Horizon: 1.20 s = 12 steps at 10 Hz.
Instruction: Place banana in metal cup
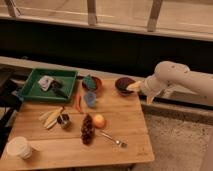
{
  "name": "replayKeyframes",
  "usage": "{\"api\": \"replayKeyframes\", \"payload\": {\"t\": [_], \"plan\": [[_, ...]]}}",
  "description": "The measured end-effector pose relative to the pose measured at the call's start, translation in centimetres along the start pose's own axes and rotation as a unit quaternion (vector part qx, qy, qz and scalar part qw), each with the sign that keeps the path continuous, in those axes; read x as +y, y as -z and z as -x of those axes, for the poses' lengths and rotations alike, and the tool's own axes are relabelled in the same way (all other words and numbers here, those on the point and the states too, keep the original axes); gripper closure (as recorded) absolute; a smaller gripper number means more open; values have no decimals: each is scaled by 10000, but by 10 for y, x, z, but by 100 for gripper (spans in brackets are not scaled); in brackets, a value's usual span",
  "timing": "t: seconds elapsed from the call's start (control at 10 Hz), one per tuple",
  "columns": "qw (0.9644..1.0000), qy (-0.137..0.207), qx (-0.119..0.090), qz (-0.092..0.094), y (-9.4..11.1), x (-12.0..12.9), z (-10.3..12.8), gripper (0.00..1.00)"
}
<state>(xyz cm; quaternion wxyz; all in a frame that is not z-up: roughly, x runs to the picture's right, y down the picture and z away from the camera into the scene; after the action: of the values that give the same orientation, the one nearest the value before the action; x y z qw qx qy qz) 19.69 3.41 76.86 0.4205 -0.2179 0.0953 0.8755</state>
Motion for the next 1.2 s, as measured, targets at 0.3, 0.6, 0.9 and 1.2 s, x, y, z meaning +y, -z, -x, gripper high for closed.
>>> {"api": "replayKeyframes", "payload": {"t": [0.3,0.6,0.9,1.2], "plan": [[10000,-1,-20,-12,0,-1,0,20],[9994,311,-62,-161,6,17,-4,20],[9966,790,146,-195,-13,68,-23,20],[9895,1382,421,-65,-35,130,-53,20]]}}
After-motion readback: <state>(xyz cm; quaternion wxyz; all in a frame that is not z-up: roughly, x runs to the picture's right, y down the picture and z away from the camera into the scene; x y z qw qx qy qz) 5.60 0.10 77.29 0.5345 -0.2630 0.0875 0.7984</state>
